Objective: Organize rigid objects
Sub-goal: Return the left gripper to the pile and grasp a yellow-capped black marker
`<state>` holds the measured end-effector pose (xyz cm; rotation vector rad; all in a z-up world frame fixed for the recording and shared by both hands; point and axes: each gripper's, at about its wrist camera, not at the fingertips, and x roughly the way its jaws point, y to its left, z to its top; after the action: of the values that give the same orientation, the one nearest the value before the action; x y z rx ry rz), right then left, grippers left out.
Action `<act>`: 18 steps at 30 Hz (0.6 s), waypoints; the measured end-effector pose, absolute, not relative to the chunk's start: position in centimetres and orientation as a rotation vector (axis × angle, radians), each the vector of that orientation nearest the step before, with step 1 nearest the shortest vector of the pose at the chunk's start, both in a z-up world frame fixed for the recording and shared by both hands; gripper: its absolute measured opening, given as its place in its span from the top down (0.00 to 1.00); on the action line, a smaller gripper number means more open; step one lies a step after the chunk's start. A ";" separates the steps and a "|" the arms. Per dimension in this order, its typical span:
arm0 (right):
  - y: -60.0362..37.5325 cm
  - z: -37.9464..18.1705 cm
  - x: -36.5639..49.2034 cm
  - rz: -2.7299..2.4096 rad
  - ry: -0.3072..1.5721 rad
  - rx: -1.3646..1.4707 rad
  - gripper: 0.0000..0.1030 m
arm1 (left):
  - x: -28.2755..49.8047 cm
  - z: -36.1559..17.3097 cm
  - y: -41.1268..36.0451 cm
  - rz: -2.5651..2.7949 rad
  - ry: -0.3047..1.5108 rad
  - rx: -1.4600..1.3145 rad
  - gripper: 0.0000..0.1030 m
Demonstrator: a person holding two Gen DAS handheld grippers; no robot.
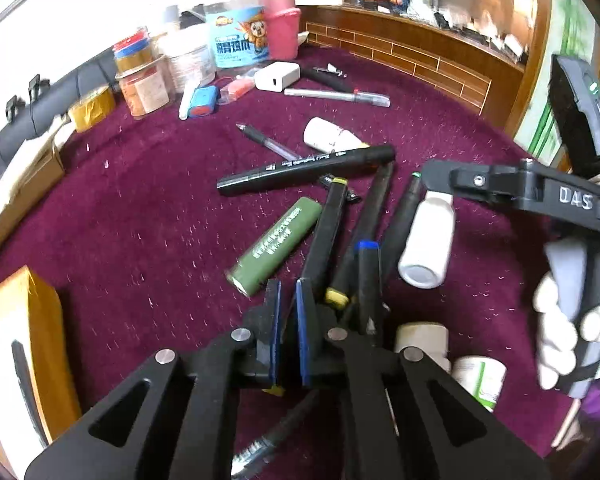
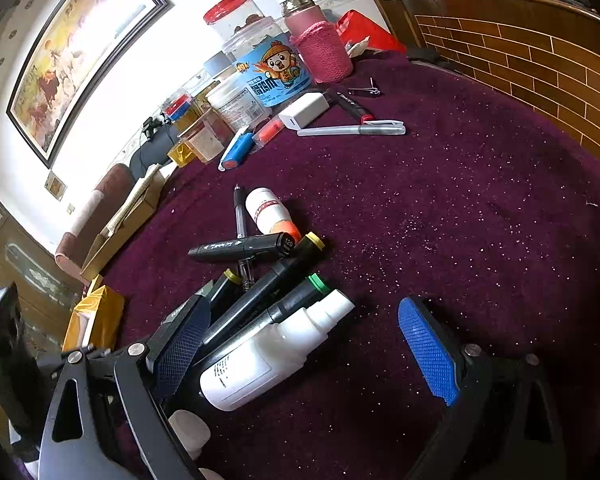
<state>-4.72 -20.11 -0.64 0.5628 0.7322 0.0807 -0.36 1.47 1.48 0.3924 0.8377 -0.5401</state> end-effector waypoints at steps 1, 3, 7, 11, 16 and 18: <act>-20.1 -0.6 -4.7 0.081 0.733 0.562 0.10 | -0.4 1.5 1.4 -0.530 0.840 0.393 1.00; -20.1 -0.7 -4.7 0.082 0.734 0.561 0.10 | -1.4 1.4 1.5 -0.530 0.838 0.421 1.00; -20.1 -0.7 -4.7 0.087 0.735 0.563 0.10 | -3.3 1.2 4.6 -0.484 0.884 0.398 1.00; -20.0 -0.7 -4.6 0.094 0.739 0.557 0.10 | -4.3 2.9 6.8 -0.534 0.809 0.285 1.00; -20.1 -0.7 -4.6 0.099 0.737 0.567 0.10 | -3.0 2.7 4.6 -0.589 0.813 0.363 0.84; -20.1 -0.7 -4.6 0.099 0.737 0.566 0.10 | -2.5 1.5 3.4 -0.600 0.843 0.408 0.84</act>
<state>-4.63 -20.08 -0.71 0.5661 0.7374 0.0990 -2.48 3.42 1.52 0.4084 0.8432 -0.6003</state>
